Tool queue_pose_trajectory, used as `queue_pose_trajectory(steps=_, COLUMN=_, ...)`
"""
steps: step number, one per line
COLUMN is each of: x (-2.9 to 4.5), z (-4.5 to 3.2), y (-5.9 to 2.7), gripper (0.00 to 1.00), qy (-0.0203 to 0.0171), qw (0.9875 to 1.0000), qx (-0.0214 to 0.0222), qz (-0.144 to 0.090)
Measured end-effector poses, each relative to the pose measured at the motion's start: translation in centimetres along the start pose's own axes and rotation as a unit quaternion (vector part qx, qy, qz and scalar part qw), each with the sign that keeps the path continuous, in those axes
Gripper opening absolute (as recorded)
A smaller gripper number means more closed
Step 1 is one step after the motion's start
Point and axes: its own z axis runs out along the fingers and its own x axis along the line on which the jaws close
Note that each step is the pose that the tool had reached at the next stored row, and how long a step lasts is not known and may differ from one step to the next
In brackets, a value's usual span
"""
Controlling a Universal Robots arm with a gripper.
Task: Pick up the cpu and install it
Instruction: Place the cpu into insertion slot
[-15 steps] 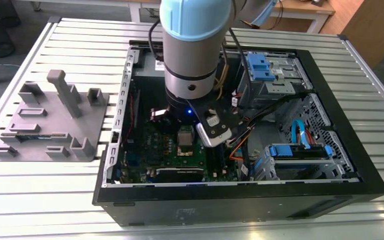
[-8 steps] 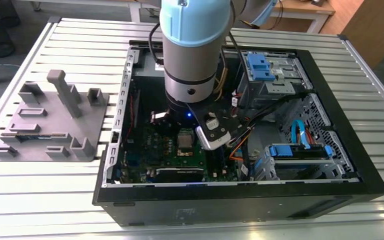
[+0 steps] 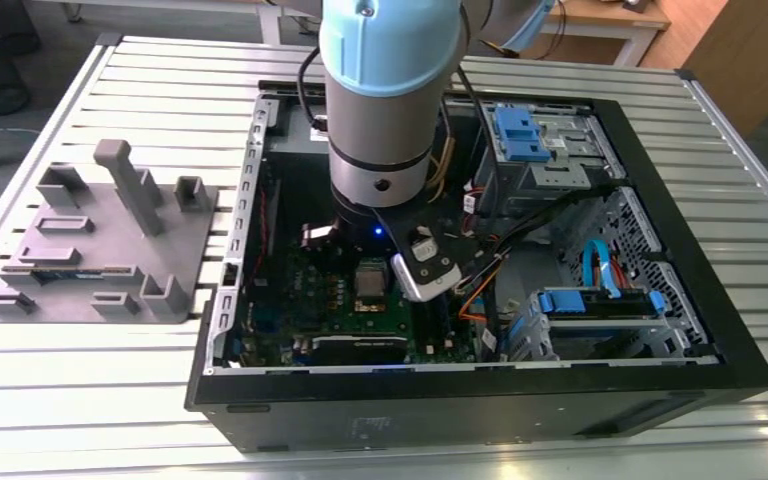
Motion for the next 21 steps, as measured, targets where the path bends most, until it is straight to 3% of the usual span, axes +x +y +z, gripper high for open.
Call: queue_pose_trajectory(steps=21, x=0.04, z=1.55, y=-0.14, gripper=0.47, qy=0.0, qw=1.0, qx=0.0005, qz=0.0)
